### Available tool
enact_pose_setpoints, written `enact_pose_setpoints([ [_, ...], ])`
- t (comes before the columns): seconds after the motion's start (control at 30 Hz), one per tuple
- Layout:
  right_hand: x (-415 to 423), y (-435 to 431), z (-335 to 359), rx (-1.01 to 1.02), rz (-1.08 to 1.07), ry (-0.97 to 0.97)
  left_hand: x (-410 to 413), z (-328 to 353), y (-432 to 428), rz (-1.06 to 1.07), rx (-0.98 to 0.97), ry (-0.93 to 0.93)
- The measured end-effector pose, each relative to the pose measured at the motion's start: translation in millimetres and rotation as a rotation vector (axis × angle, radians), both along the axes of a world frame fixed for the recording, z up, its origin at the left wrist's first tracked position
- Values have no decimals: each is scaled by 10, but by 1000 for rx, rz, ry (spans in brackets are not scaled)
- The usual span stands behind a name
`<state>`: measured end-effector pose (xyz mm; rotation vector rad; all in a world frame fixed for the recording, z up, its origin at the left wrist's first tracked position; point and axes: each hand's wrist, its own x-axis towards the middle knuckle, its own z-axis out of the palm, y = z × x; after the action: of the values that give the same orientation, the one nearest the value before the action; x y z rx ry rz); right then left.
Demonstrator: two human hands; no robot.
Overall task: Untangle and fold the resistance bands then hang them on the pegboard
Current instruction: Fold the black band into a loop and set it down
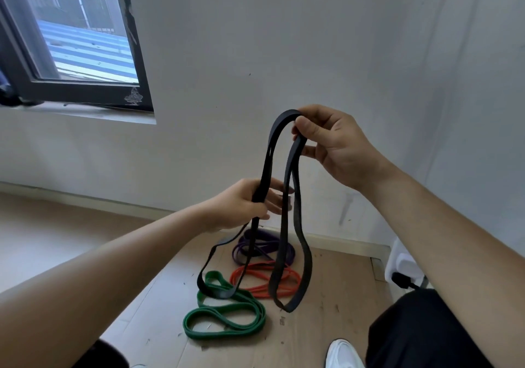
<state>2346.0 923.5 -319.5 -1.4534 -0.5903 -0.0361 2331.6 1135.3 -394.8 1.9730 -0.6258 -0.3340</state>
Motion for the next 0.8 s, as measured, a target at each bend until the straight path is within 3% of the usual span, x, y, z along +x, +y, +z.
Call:
enact_pose_setpoints([
  [0.17,7,22,27,108,-6,31,-49,-47,-192,116,-164,-55],
  [0.57,43,-121,47,166,-44,48,-91,-31,-246,-1,-286,160],
  [0.8,122,-287,24,266,-109,151,-103,-43,-244,-54,-325,180],
])
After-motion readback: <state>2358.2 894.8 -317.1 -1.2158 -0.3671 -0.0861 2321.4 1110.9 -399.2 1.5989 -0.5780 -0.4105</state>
